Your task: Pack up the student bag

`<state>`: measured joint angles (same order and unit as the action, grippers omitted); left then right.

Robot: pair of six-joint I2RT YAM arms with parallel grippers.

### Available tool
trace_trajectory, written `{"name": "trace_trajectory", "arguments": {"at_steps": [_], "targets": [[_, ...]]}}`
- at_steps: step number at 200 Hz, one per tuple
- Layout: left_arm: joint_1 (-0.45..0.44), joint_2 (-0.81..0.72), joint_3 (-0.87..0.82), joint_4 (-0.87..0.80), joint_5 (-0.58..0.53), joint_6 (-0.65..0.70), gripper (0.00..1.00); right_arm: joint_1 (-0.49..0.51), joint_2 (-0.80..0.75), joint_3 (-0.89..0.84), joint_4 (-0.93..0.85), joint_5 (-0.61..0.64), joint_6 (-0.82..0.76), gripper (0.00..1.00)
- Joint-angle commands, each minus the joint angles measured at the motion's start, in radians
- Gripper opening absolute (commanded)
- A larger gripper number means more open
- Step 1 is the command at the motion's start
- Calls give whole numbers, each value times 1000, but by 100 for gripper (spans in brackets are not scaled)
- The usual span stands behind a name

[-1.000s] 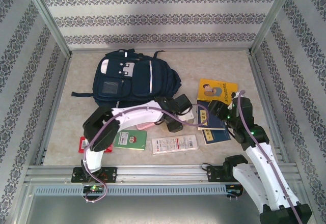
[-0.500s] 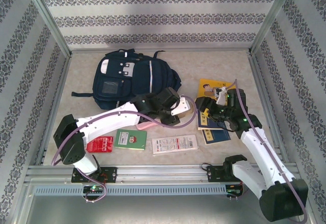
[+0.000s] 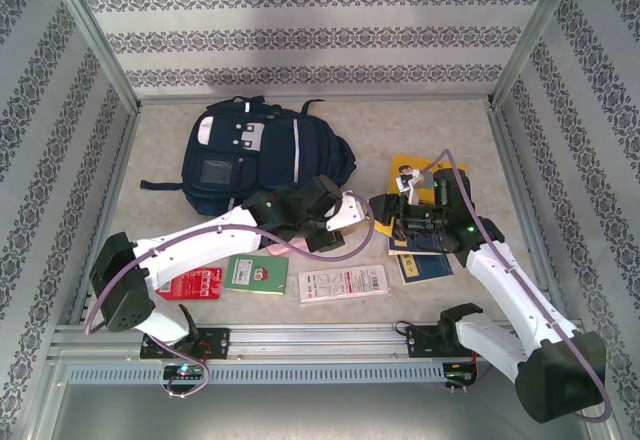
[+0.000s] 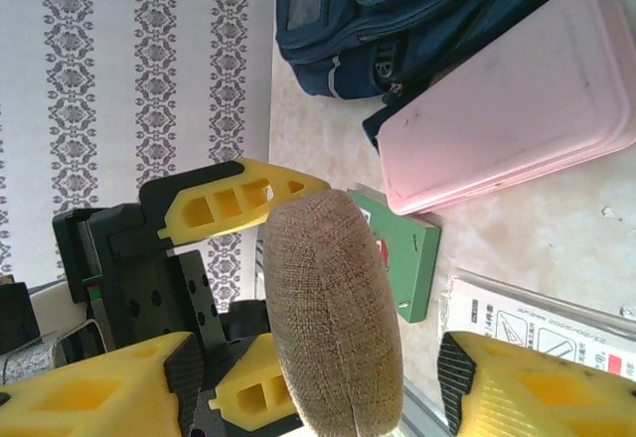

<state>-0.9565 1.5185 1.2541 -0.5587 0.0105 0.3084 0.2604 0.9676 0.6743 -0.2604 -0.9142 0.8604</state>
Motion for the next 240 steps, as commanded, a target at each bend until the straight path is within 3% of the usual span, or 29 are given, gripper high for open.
{"name": "trace_trajectory", "arguments": {"at_steps": [1,43,114,156,188,203,229,240], "targets": [[7,-45,-5,95,27,24,22,43,28,5,65,-46,20,63],[7,-71,-34,130,46,25,23,75,60,8,93,-31,36,58],[13,-107,-67,146,33,30,22,21,29,-29,87,1,46,44],[13,-107,-69,163,65,37,22,67,62,-31,169,-76,80,46],[13,-103,-58,155,81,36,24,96,61,-11,122,-44,39,45],[13,-101,-60,158,86,31,30,85,59,-16,123,-30,36,37],[23,-84,-43,137,68,7,52,44,28,-21,76,43,11,21],[41,-72,-26,121,66,-26,58,24,4,-17,44,87,-5,20]]}}
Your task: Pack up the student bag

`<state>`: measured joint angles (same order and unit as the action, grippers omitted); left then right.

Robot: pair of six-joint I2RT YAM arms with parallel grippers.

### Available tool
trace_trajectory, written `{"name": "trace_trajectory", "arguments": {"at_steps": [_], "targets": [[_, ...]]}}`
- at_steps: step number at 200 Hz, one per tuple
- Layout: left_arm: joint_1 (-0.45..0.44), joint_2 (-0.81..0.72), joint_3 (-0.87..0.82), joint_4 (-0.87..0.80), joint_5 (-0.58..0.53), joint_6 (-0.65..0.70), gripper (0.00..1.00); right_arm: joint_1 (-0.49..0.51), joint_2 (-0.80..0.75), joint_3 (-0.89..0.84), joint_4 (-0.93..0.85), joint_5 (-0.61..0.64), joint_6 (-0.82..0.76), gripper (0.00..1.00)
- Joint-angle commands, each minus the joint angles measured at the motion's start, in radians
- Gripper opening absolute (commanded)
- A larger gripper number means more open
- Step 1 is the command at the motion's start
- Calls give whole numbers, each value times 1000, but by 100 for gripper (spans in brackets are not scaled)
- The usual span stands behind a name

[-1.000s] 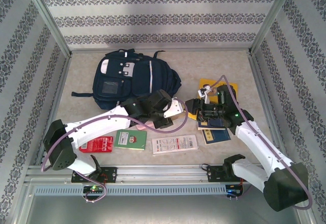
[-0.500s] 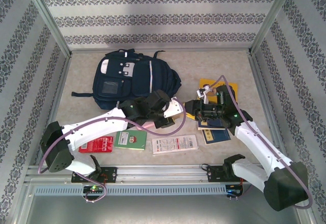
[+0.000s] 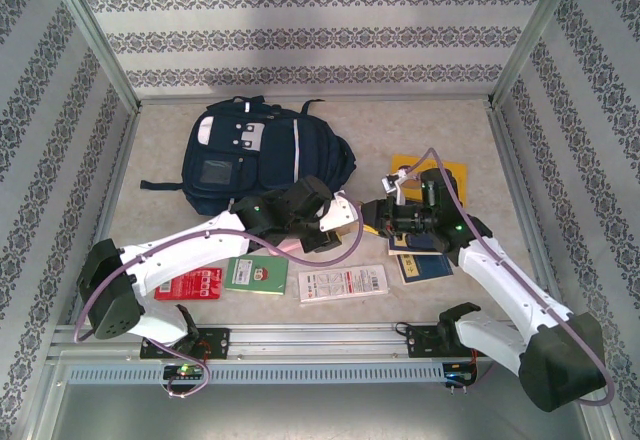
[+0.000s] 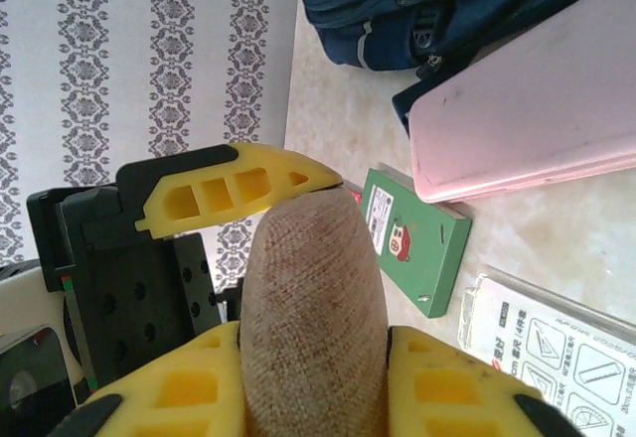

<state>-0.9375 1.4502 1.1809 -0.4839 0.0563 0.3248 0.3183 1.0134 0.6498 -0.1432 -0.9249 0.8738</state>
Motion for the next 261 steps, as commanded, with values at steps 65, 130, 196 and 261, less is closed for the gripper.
{"name": "trace_trajectory", "arguments": {"at_steps": [65,130,196,261], "targets": [[297,144,257,-12,197,-359,67,-104,-192,15,-263,625,-148,17],[569,424,451,42,365,-744,67,-104,-150,-16,-171,739,-157,20],[664,591,566,82,426,-836,68,-113,-119,-20,-146,739,-191,21],[709,712,605,154,523,-907,61,-124,-110,-26,-137,708,-206,22]]}}
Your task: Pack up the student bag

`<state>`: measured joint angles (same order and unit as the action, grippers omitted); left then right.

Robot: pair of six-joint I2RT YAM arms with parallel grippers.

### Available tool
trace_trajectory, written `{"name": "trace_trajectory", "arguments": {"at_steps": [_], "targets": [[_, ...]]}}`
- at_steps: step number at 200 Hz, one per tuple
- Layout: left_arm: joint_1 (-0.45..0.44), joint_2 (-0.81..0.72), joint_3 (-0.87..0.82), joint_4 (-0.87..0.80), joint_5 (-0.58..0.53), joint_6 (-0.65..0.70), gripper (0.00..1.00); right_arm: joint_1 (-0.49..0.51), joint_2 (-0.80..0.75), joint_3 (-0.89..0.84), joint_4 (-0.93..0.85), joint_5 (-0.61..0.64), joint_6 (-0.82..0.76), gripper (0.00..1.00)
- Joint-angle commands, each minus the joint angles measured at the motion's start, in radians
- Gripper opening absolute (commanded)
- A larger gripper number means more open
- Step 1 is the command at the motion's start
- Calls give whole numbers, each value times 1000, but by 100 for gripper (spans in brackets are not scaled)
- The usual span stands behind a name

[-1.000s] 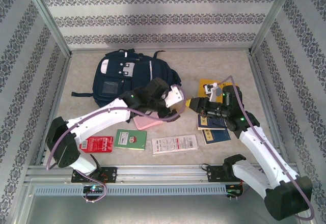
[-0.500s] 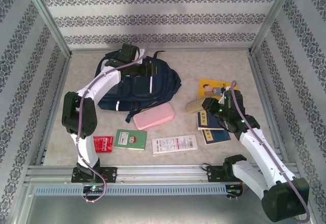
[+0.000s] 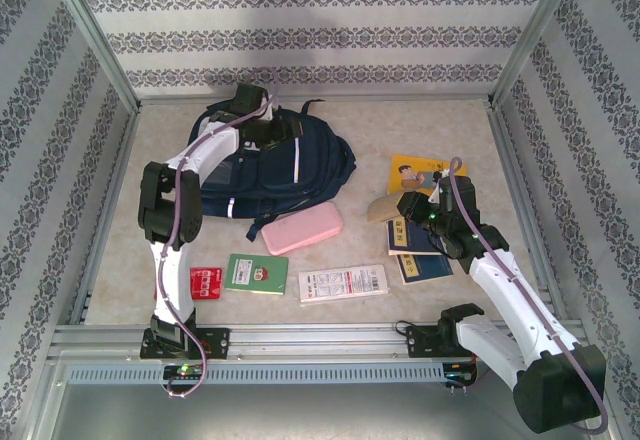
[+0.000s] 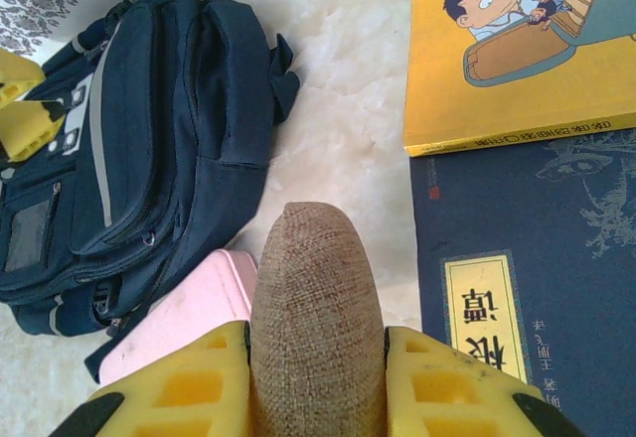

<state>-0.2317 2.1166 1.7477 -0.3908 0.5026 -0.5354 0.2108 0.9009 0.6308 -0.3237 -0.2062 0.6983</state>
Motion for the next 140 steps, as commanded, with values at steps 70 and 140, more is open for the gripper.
{"name": "trace_trajectory", "arguments": {"at_steps": [70,140], "targets": [[-4,115,67,118,165,-78,49,-27,35,-30,64,-32,-33,21],[-27,142,45,169,212,-108,29,-28,69,-49,95,-54,-23,21]]}}
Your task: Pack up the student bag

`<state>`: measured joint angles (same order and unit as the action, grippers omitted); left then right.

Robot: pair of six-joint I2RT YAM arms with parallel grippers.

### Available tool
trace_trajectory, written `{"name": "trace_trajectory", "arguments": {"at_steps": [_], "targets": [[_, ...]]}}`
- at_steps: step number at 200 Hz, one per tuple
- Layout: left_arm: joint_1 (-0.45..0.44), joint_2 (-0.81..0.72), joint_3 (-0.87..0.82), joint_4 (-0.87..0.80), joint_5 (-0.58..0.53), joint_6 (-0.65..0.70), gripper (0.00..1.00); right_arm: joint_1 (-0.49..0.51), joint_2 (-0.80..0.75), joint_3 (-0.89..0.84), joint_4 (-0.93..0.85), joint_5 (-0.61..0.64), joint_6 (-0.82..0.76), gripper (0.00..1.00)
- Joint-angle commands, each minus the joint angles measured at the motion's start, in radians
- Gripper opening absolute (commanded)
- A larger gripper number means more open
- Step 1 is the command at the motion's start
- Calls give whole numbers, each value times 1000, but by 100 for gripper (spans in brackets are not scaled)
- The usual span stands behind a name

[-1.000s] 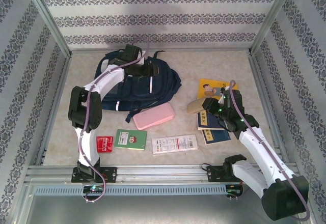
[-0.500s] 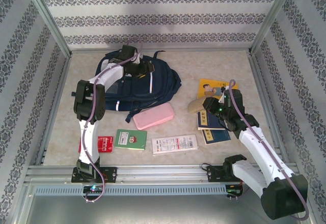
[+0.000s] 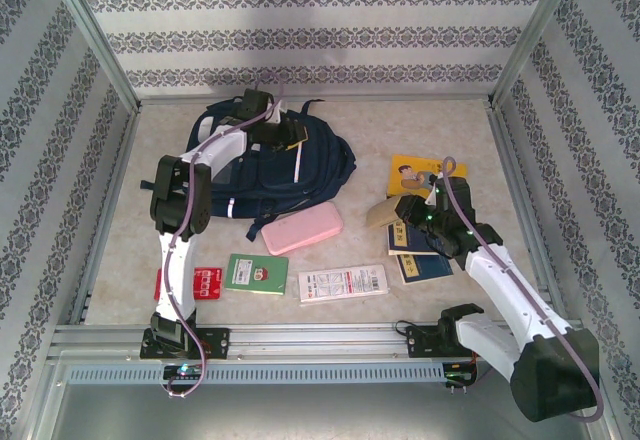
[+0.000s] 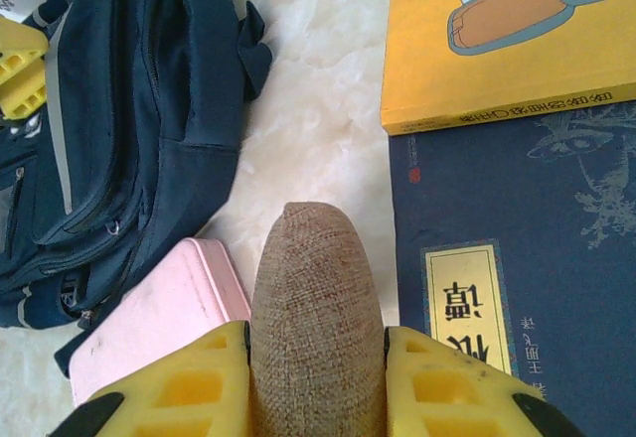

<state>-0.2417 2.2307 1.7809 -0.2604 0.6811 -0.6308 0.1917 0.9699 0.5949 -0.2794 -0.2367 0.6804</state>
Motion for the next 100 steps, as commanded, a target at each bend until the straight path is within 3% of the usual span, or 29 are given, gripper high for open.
{"name": "trace_trajectory", "arguments": {"at_steps": [1,79,100], "targets": [[-17,29,12,38,33,-13,30,-9,1,-13,51,-24,-5,21],[-17,48,18,-28,-9,11,34,-9,-26,-21,49,-16,-2,21],[-25,70,36,-25,18,2,29,-9,-21,-23,55,-18,-1,21]]}}
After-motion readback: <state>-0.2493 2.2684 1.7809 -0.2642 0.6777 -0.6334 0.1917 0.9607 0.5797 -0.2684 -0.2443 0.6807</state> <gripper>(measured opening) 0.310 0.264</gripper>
